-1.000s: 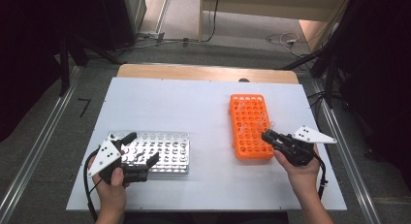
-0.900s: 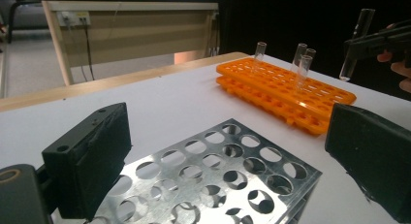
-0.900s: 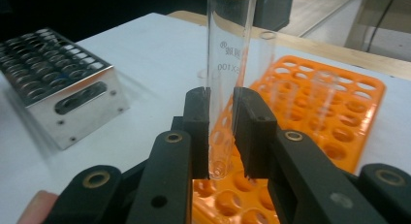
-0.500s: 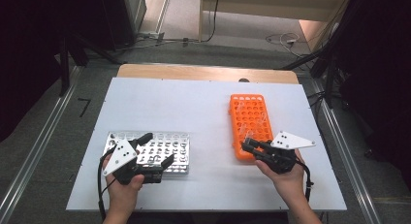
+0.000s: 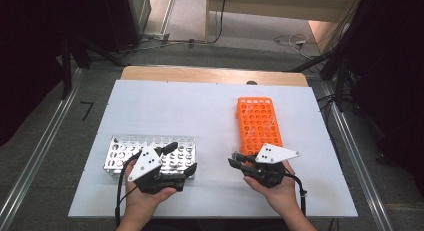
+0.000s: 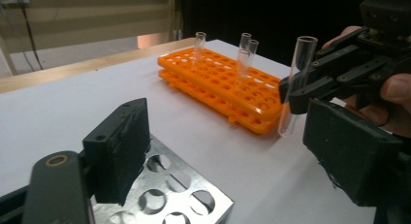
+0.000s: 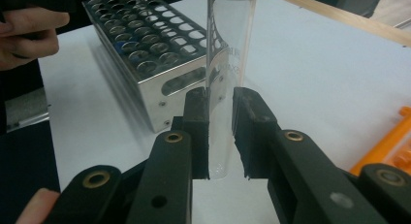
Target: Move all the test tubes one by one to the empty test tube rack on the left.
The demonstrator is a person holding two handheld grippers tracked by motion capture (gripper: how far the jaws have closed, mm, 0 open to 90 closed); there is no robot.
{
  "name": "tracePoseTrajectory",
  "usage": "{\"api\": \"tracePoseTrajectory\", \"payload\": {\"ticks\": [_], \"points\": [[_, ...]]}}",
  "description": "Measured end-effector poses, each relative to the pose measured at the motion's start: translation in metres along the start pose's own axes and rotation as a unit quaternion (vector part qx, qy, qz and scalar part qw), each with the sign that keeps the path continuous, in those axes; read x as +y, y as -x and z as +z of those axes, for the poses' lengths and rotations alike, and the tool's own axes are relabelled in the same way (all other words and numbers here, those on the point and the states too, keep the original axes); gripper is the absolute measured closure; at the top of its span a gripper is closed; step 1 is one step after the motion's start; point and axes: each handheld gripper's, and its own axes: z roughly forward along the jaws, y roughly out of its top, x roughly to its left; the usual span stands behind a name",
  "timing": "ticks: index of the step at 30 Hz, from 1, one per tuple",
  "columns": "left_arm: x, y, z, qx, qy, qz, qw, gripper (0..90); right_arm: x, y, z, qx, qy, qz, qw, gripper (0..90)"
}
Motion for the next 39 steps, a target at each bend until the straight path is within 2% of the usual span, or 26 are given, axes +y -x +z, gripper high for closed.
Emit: {"api": "tracePoseTrajectory", "payload": {"ticks": [7, 12, 25, 34, 39], "points": [[0.002, 0.010, 0.008, -0.002, -0.014, -0.002, 0.9999, 26.8, 0.000, -0.010, 0.009, 0.011, -0.009, -0.015, 0.9998, 74.4], [0.002, 0.014, 0.010, -0.022, -0.020, -0.012, 0.9995, 30.7, 0.000, -0.015, 0.014, 0.015, -0.016, -0.022, 0.9995, 74.4], [0.003, 0.024, 0.017, -0.067, -0.030, -0.002, 0.9973, 49.1, 0.000, -0.031, 0.026, 0.024, -0.032, -0.053, 0.9978, 74.4], [0.002, 0.029, 0.021, -0.082, -0.034, 0.001, 0.9960, 55.4, 0.001, -0.043, 0.031, 0.036, -0.036, -0.073, 0.9960, 74.4], [0.002, 0.030, 0.022, -0.081, -0.035, 0.003, 0.9961, 61.1, 0.003, -0.047, 0.032, 0.039, -0.036, -0.078, 0.9955, 74.4]]}}
